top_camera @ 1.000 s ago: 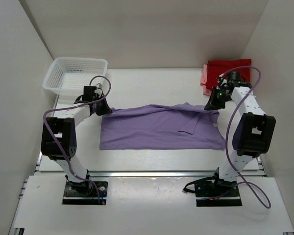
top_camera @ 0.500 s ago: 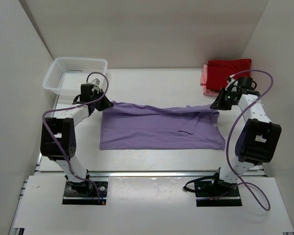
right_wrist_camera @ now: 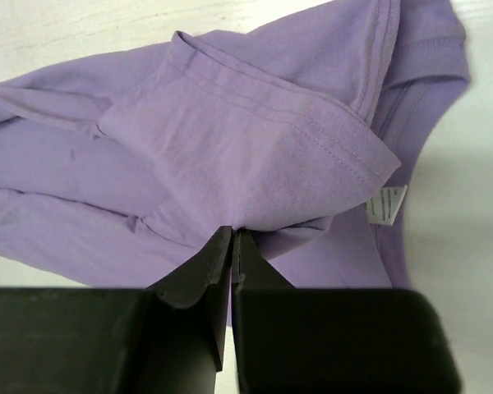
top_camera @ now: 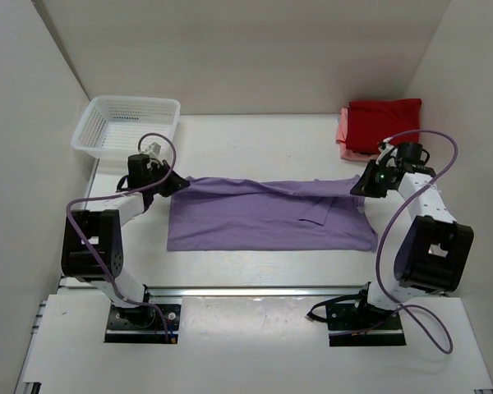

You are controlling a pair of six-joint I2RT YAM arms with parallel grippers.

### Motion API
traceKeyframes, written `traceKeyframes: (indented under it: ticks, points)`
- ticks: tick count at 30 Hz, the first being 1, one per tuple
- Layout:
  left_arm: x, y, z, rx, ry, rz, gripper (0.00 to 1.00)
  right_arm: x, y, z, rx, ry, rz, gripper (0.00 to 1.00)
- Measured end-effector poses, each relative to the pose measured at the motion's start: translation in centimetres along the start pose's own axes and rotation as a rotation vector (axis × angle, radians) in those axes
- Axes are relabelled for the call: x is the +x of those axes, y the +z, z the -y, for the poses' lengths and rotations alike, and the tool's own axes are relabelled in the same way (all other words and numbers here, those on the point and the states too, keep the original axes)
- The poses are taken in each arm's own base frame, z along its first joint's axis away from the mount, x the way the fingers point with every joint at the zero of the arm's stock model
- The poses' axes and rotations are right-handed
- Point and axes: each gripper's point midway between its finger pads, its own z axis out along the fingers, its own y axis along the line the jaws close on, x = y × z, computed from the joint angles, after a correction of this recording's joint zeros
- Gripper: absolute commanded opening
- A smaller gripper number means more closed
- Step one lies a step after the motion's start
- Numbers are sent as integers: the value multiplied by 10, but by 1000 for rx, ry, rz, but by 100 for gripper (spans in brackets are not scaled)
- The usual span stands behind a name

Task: Fold and stack the t-shirts
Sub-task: Fold the other side of the tshirt into a rectangle

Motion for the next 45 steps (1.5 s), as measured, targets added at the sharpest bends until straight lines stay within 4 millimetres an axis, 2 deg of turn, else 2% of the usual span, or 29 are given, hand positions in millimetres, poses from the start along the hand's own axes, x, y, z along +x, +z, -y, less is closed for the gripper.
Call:
traceKeyframes:
  ticks: [9,15,19,25,31,45]
  points:
    - [2,-11,13,72,1,52,4,10,-9,-2,13,-15,22,0]
    - [13,-13,7,70,-9,43,4,24,-14,-1,26,-24,25,0]
    - [14,-17,-1,54,-24,49,2,33,-16,2,48,-25,22,0]
    - [8,-24,-4,48,-25,75,3,34,-22,9,102,-31,41,0]
    - [14,-28,-5,48,-26,74,5,36,-25,14,134,-32,48,0]
    - [40,-34,-21,-5,-69,49,8,77,-22,13,148,-32,-2,1]
